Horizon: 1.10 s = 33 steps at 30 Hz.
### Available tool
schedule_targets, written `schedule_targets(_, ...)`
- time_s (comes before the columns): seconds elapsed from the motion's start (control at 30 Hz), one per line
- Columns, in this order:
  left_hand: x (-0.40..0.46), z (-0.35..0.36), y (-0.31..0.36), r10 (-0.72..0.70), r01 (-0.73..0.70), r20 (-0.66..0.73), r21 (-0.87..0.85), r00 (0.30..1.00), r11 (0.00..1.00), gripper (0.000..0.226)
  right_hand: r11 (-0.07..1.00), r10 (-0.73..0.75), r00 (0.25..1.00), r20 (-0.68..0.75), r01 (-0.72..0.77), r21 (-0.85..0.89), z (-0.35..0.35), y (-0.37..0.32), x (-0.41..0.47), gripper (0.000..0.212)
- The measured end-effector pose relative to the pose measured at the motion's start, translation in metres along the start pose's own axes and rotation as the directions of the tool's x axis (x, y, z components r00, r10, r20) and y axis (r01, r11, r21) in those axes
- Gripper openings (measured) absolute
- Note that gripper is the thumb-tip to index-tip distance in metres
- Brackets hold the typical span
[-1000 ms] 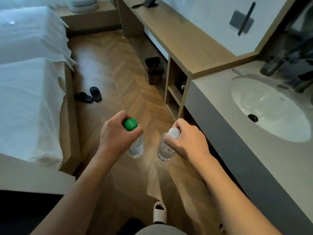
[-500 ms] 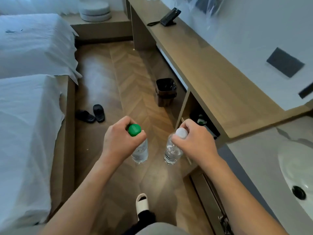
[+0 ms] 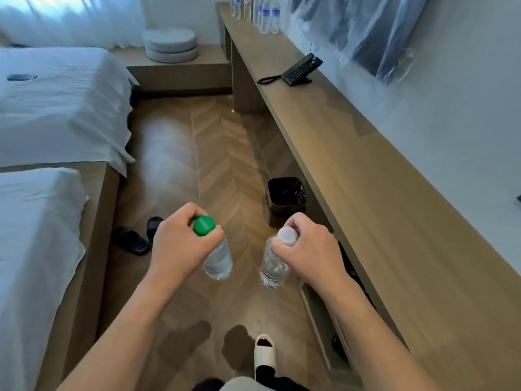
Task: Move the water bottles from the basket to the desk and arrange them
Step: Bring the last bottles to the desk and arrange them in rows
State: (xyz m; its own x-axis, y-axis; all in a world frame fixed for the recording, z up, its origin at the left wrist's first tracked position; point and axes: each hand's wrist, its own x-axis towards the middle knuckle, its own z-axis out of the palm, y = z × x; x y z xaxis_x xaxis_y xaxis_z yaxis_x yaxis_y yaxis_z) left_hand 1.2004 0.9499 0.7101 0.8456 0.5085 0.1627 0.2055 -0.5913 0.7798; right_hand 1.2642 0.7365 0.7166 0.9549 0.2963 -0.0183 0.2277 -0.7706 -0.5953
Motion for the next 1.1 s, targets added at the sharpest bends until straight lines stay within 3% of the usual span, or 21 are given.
schedule_targets(0.27, 0.158, 0.027, 0.003, 0.009, -0.009, -0.031, 0.005, 0.999, 1.000, 0.020, 1.000, -0.015, 1.000, 0.018, 0.015, -0.010, 0.003, -0.023, 0.163, 0.025)
schedule_targets(0.67, 0.418, 0.018, -0.050, 0.035, -0.029, 0.092, -0.068, 0.995, 0.997, 0.019, 0.997, 0.074, 0.995, -0.061, -0.072, 0.028, 0.056, -0.106, 0.396, 0.021)
schedule_targets(1.1, 0.673, 0.021, -0.115, 0.083, -0.080, 0.050, -0.049, 0.995, 0.996, 0.021, 0.998, 0.059, 0.996, -0.065, -0.057, 0.035, 0.116, -0.170, 0.639, 0.023)
